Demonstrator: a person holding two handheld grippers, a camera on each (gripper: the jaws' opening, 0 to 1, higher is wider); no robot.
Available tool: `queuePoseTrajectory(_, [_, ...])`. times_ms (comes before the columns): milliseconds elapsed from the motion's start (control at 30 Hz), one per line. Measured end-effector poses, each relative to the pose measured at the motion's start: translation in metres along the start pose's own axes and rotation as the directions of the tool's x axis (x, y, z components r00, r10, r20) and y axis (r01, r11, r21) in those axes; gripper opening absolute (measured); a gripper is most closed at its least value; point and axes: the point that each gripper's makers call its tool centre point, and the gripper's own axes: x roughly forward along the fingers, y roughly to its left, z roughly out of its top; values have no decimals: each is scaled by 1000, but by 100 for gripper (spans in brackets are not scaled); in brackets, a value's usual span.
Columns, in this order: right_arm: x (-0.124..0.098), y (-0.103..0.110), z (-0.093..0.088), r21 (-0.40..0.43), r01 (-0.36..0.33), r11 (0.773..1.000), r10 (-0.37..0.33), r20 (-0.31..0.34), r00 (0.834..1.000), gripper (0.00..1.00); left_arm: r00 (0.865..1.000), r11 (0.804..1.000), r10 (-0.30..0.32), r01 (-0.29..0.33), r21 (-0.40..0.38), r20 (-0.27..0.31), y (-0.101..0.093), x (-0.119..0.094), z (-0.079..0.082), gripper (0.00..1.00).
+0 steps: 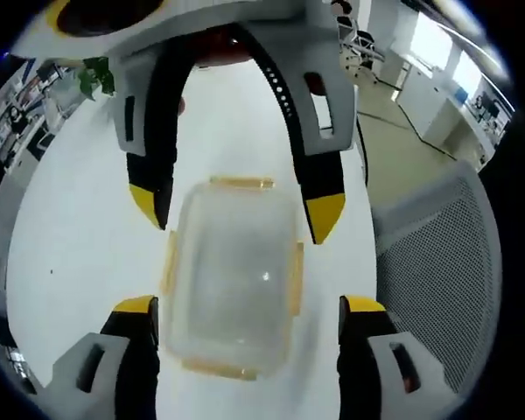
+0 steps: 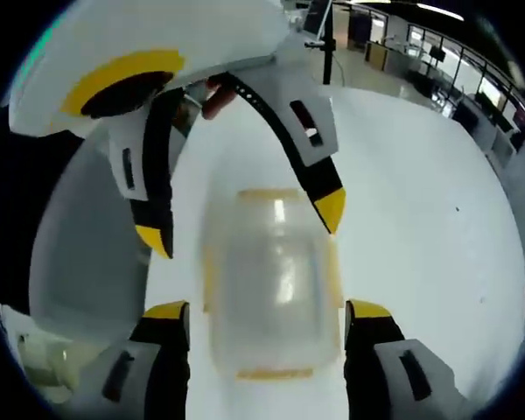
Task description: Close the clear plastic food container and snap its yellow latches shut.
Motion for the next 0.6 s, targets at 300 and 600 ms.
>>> queuePoseTrajectory(300, [2, 1, -8, -6, -3, 1000, 3, 0, 1000, 83, 1000, 1000, -4, 4, 0, -5, 6, 0, -7, 94])
queuePoseTrajectory(600, [3, 1, -6, -30, 8, 1000, -8, -1, 1000, 86, 1000, 1000, -14, 14, 7, -20, 9, 3, -13, 97])
